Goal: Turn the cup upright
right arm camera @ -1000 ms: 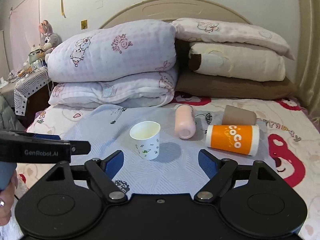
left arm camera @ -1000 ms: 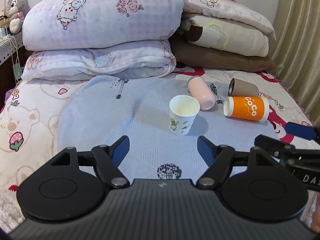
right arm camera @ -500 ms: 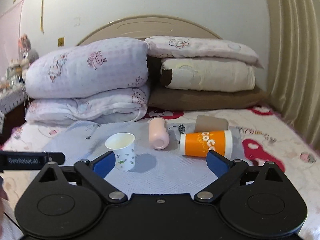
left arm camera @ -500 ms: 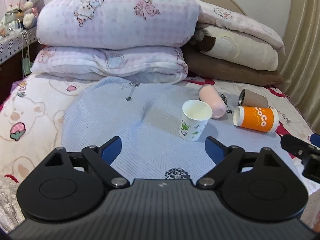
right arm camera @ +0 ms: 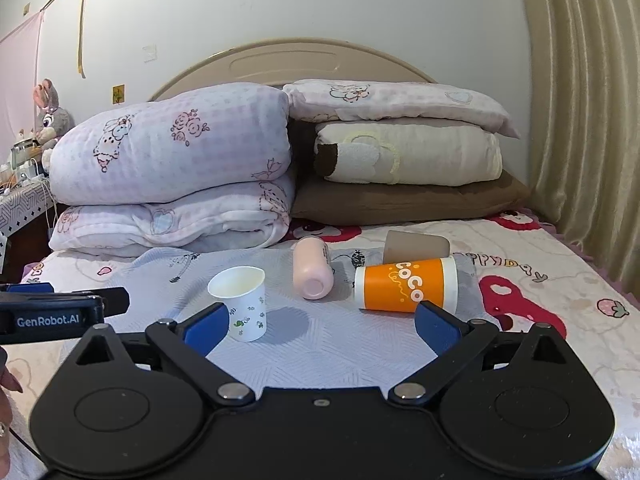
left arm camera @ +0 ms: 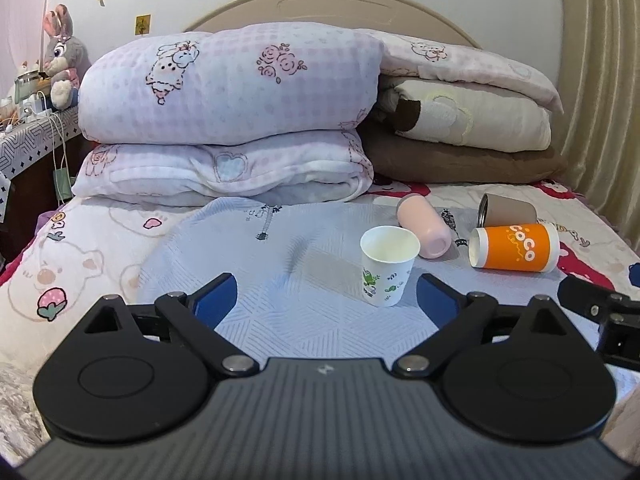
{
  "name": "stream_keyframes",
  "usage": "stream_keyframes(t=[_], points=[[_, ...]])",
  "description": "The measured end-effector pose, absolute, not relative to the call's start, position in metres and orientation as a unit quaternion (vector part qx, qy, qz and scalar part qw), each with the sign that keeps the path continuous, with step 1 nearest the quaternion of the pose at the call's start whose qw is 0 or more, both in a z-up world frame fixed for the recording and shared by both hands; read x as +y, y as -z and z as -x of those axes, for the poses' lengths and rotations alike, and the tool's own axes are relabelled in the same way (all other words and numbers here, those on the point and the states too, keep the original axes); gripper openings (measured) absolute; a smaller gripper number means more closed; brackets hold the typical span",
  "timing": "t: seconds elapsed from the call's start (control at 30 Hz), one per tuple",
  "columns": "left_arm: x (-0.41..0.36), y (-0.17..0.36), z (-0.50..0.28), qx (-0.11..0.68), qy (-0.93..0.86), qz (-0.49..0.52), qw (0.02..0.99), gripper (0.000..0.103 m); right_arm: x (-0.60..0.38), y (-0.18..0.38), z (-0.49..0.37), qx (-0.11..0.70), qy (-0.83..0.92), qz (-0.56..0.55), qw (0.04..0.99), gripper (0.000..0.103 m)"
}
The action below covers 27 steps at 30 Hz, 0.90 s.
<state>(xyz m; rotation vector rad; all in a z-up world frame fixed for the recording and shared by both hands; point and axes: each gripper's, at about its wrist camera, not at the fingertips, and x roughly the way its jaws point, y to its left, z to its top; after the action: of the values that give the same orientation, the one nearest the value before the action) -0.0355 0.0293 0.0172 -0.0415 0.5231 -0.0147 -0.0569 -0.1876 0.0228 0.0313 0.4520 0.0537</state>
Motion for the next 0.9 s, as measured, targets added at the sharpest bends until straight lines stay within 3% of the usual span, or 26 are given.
stream_keyframes(t=[0.9], points=[[0.028,-0.007,0.023,0.319,-0.012,0.032,0.947,0.103,-0.197,-0.009,0.047,0.254,-0.02,-0.025,0.967,0.103]])
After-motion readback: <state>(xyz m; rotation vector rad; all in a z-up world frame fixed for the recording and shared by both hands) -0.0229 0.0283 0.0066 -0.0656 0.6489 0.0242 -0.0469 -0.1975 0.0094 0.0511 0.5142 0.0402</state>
